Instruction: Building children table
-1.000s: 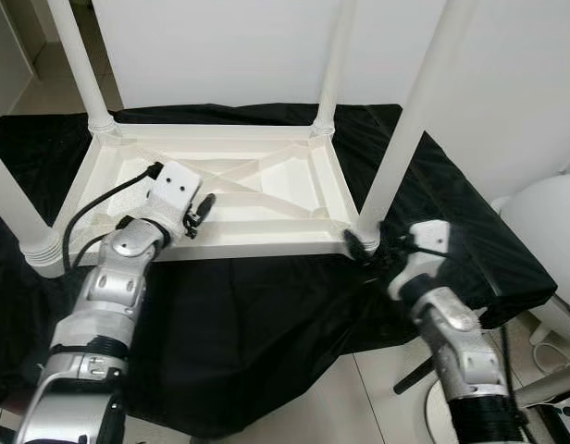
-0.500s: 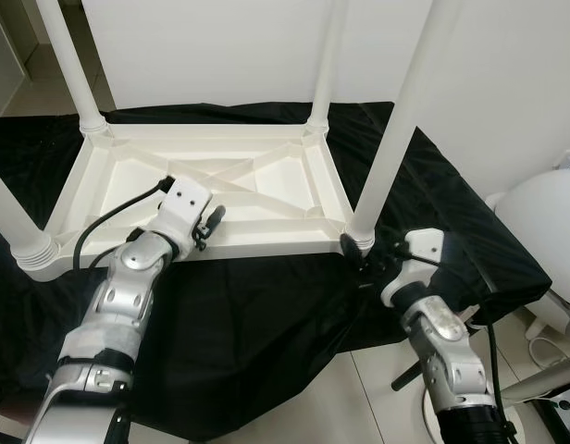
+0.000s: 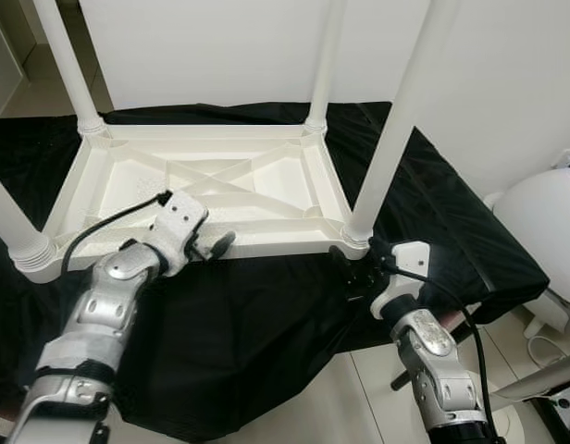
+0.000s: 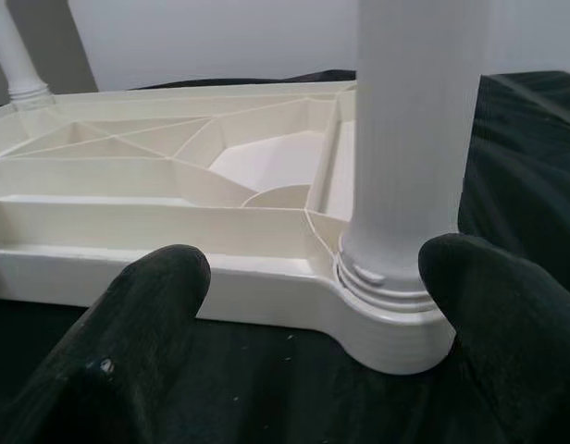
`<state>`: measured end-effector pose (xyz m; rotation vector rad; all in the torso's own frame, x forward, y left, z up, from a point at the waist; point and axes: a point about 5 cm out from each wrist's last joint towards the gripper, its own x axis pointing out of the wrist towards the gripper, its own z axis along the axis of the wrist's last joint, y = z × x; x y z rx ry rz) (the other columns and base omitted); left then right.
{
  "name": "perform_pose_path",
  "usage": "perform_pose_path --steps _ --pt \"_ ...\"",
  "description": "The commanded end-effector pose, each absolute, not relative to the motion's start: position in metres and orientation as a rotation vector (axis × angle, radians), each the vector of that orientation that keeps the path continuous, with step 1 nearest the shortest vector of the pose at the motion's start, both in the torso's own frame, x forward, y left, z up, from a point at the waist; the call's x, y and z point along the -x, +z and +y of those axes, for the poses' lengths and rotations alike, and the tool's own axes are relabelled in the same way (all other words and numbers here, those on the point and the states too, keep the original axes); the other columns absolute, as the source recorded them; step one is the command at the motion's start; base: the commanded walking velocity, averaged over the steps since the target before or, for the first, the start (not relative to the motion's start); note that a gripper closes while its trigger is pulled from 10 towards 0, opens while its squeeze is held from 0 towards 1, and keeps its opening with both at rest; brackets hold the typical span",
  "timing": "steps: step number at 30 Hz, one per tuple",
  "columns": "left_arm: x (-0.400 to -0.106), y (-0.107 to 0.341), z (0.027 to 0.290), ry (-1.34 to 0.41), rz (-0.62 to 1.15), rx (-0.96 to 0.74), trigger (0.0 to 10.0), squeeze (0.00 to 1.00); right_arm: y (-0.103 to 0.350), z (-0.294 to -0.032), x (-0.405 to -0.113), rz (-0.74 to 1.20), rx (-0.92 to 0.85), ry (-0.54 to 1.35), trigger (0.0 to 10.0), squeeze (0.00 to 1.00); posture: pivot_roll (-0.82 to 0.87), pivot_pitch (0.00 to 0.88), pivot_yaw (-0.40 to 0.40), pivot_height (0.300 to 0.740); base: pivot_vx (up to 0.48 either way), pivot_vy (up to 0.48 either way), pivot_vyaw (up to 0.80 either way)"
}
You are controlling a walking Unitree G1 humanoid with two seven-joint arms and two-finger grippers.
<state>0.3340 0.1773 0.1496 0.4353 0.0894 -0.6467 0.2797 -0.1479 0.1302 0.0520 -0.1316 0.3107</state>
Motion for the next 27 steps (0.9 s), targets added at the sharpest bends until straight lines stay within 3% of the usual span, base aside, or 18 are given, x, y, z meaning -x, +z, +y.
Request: perform_pose_path --steps 1,2,10,19,27 --pt "-0.332 0.146 0.175 -0.694 0.103 -0.434 10.0 0.3 0.128 -0.148 -0.279 -0.127 -0.041 0.304 10.0 0.0 0.02 0.012 -0.005 0.74 0.0 0.0 0.0" --pt "-0.331 0.144 0.176 -0.709 0.112 -0.43 10.0 0.0 0.128 -0.148 -0.279 -0.127 -0.037 0.304 10.0 0.0 0.02 0.012 -0.004 0.74 0.0 0.0 0.0" --pt "-0.329 0.143 0.182 -0.736 0.116 -0.45 10.0 0.0 0.126 -0.147 -0.278 -0.123 -0.027 0.308 10.0 0.0 0.02 0.011 -0.004 0.74 0.0 0.0 0.0" --pt "-0.343 0.129 0.198 -0.669 0.262 -0.494 10.0 0.0 0.125 -0.142 -0.28 -0.124 -0.012 0.311 10.0 0.0 0.01 0.004 0.003 0.74 0.0 0.0 0.0" --pt "-0.351 0.132 0.208 -0.599 0.288 -0.463 10.0 0.0 0.125 -0.143 -0.28 -0.123 0.0 0.303 10.0 0.0 0.01 0.021 0.016 0.74 0.0 0.0 0.0"
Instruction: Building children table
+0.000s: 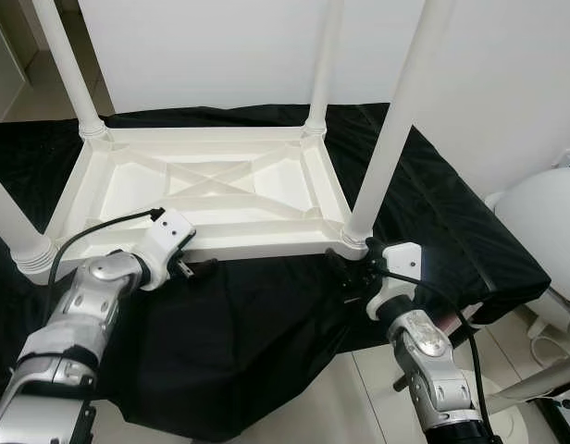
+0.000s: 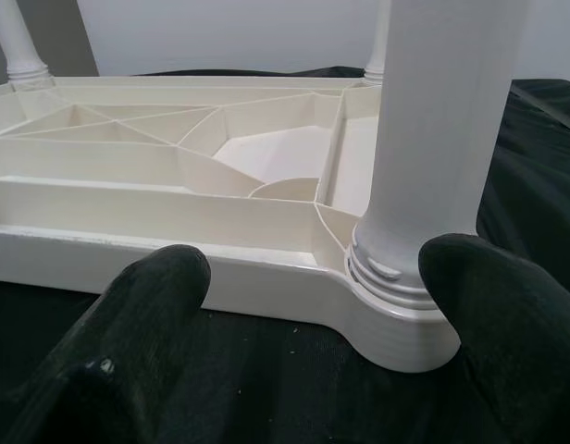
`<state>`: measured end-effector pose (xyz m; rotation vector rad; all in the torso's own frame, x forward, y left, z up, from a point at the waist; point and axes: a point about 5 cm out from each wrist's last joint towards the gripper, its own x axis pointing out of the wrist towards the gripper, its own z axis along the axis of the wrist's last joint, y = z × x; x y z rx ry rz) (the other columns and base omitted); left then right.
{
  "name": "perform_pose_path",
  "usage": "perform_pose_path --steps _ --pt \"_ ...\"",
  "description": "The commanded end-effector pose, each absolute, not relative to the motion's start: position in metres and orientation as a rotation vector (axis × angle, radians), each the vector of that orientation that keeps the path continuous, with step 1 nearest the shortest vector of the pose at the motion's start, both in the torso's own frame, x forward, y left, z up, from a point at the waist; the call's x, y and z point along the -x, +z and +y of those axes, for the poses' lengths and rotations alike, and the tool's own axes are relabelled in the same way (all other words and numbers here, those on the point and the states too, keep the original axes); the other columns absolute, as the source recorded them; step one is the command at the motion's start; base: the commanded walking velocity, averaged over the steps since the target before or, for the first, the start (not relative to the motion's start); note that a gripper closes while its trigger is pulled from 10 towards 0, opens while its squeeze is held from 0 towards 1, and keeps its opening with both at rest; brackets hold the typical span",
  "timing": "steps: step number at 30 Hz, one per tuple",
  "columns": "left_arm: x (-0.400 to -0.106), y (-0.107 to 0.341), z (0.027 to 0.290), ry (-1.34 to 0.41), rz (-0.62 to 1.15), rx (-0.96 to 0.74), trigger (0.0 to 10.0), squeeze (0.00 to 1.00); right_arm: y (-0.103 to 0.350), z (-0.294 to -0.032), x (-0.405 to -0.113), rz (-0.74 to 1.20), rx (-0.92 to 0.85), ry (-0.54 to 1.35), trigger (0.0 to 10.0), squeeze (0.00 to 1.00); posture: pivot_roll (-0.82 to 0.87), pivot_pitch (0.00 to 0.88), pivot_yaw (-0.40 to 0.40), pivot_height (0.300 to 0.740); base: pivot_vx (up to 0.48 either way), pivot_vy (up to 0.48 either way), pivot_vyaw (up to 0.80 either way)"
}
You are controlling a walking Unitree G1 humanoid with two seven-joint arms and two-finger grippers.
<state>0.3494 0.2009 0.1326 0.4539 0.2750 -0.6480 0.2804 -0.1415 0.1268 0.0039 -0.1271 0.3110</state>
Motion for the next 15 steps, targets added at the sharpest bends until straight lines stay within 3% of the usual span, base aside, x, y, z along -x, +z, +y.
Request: perform_pose_path --steps 1,15 --pt "-0.3516 0.1322 0.2084 -0.6 0.289 -0.461 10.0 0.0 0.1244 -0.1429 -0.2803 -0.123 0.001 0.302 10.0 0.0 0.01 0.029 0.018 0.74 0.0 0.0 0.0" --pt "-0.3562 0.1394 0.2181 -0.609 0.306 -0.485 10.0 0.0 0.1274 -0.1437 -0.2843 -0.128 0.02 0.302 10.0 0.0 0.01 0.062 0.023 0.74 0.0 0.0 0.0"
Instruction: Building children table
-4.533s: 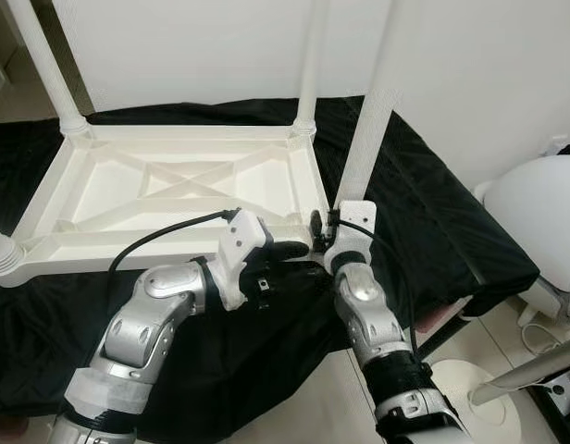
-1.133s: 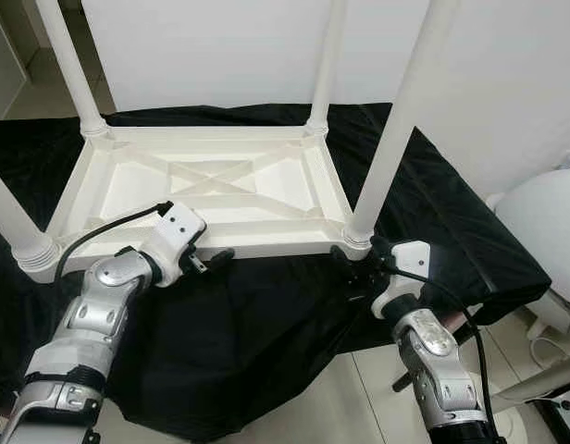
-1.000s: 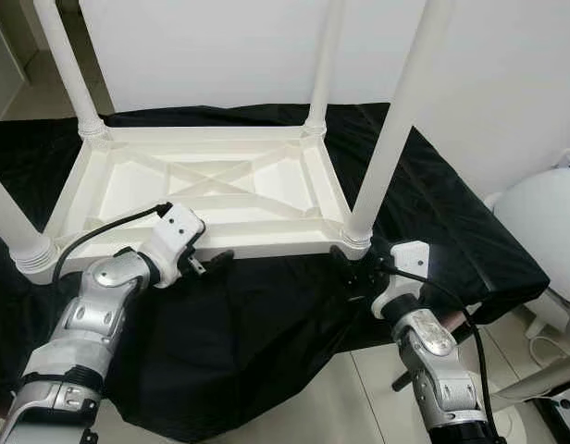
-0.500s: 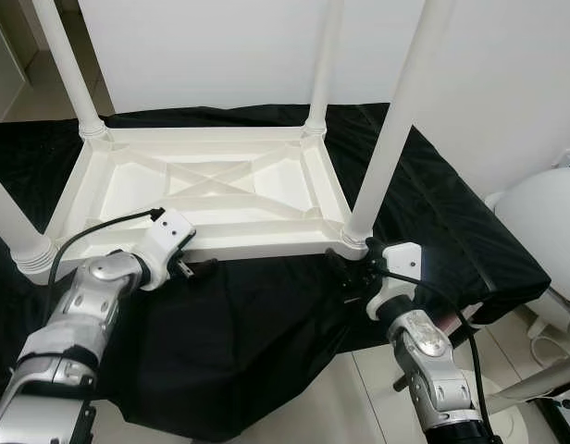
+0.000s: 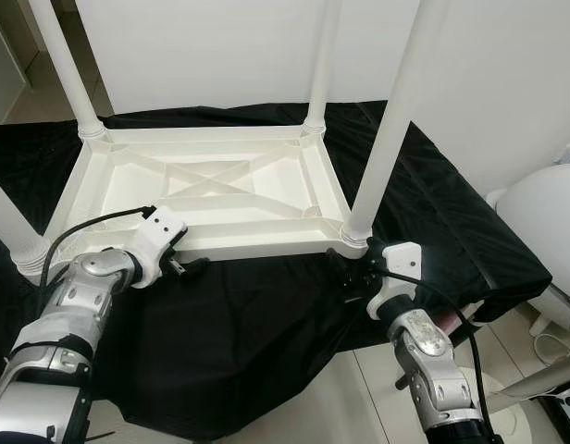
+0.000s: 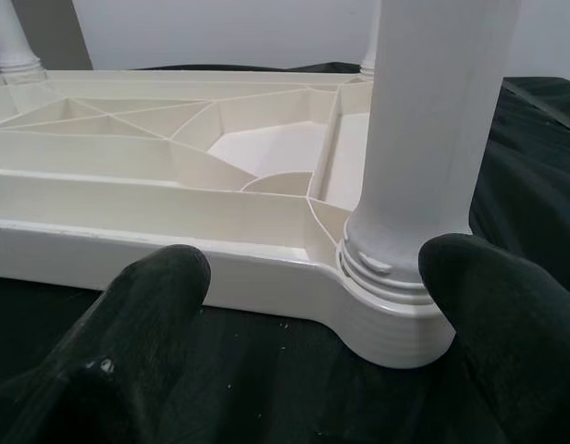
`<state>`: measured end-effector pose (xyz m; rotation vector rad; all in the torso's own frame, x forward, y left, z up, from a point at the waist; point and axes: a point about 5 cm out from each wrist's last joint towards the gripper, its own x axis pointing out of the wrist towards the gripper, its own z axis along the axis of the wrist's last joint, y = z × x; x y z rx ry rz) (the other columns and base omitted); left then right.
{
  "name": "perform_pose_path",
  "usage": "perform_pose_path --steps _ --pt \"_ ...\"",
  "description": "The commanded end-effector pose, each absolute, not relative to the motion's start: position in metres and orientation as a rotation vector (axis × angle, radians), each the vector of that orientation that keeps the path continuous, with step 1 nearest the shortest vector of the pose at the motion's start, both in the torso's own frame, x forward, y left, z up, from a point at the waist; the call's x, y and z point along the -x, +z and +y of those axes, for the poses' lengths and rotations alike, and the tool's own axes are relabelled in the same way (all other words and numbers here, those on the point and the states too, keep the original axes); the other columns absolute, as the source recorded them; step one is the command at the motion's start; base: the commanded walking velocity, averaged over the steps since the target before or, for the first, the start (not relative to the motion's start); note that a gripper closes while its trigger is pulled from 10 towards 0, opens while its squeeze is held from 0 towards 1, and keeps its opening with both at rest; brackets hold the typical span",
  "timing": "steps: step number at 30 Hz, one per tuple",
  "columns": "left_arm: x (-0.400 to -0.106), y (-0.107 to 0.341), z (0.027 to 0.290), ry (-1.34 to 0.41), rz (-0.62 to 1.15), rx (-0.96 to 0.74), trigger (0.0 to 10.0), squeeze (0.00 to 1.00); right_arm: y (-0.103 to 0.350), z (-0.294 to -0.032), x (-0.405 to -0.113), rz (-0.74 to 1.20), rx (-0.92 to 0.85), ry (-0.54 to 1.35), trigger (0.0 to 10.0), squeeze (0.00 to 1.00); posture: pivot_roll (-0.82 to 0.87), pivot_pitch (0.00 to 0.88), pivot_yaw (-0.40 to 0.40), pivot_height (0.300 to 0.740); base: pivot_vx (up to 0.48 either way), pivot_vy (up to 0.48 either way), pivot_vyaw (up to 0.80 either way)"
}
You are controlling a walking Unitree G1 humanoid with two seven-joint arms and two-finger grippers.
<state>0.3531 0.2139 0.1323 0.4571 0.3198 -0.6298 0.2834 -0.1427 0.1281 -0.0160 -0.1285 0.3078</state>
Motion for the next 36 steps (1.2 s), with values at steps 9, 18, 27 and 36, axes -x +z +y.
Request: perform_pose_path --steps 9,18,27,36 --pt "-0.353 0.126 0.22 -0.636 0.396 -0.559 10.0 0.0 0.129 -0.142 -0.286 -0.131 0.025 0.304 10.0 0.0 0.0 0.079 0.029 0.74 0.0 0.0 0.0" --pt "-0.353 0.13 0.217 -0.674 0.377 -0.543 1.3 0.0 0.128 -0.141 -0.287 -0.128 0.022 0.301 10.0 0.0 0.02 0.089 0.028 0.74 0.0 0.0 0.0" --pt "-0.352 0.136 0.21 -0.728 0.341 -0.541 0.9 0.0 0.13 -0.14 -0.289 -0.133 0.025 0.302 10.0 0.0 0.01 0.091 0.031 0.74 0.0 0.0 0.0" --pt "-0.348 0.142 0.185 -0.771 0.254 -0.493 3.8 0.0 0.129 -0.14 -0.289 -0.13 0.025 0.296 10.0 0.0 0.01 0.097 0.029 0.74 0.0 0.0 0.0"
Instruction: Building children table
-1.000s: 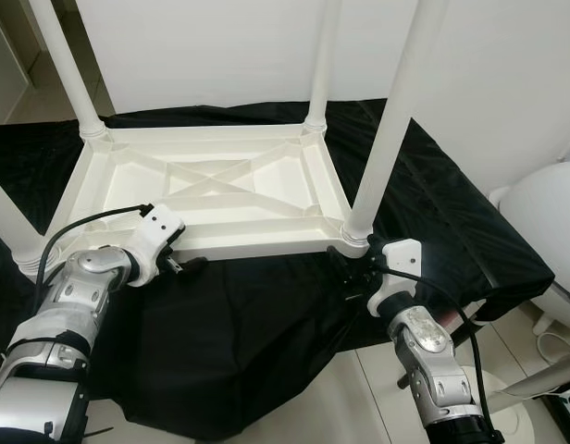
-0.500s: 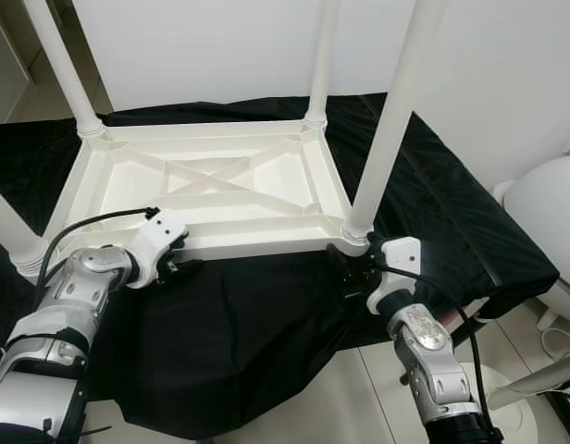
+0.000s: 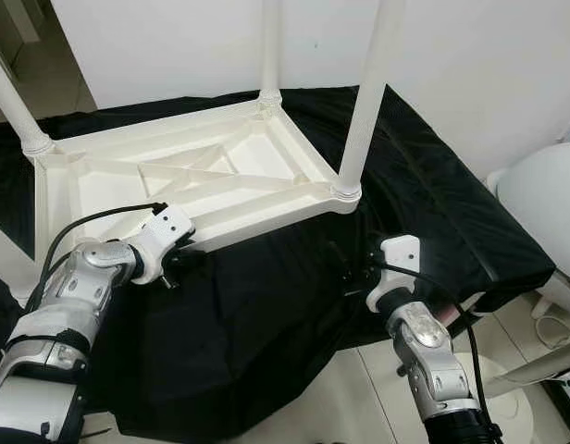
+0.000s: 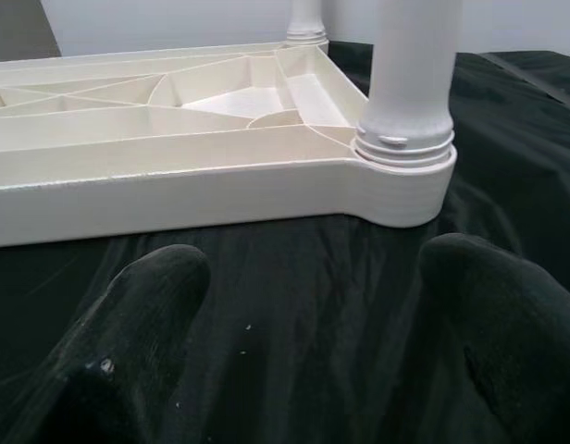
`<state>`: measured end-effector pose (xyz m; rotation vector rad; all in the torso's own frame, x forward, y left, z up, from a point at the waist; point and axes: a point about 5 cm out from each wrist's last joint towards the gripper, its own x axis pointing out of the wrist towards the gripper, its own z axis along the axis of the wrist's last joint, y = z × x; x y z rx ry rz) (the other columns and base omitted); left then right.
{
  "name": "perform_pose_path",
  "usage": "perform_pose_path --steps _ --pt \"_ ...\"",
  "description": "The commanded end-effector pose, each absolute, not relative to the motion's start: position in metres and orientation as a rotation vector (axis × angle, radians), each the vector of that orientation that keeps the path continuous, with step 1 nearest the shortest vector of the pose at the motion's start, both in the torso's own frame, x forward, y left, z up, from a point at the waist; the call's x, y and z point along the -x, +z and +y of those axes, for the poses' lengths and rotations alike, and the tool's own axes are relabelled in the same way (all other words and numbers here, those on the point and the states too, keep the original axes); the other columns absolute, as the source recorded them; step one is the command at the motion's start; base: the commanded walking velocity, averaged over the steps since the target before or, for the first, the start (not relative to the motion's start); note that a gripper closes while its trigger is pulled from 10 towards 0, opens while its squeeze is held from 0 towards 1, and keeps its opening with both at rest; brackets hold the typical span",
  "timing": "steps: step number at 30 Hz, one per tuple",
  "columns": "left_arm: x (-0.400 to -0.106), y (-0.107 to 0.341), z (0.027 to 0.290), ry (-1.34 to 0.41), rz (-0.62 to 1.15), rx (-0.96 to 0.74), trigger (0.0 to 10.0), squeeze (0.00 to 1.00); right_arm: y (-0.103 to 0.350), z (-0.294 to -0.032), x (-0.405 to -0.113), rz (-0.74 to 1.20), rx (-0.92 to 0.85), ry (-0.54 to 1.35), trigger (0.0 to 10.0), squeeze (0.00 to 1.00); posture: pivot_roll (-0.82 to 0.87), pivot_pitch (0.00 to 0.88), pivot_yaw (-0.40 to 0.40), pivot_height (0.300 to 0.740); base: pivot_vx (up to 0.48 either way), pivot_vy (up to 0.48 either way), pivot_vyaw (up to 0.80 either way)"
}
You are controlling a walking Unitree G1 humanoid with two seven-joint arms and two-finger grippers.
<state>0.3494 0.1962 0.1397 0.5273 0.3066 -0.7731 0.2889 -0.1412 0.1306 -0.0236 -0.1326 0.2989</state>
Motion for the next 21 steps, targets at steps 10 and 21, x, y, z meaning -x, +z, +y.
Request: perform_pose_path --steps 10,21 --pt "-0.326 0.144 0.132 -0.898 0.114 -0.44 10.0 0.0 0.128 -0.135 -0.29 -0.13 0.025 0.305 10.0 0.0 0.02 0.096 0.025 0.74 0.0 0.0 0.0" --pt "-0.301 0.138 0.109 -1.069 0.115 -0.429 10.0 1.0 0.129 -0.133 -0.292 -0.135 0.026 0.312 10.0 0.0 0.02 0.099 0.028 0.74 0.0 0.0 0.0"
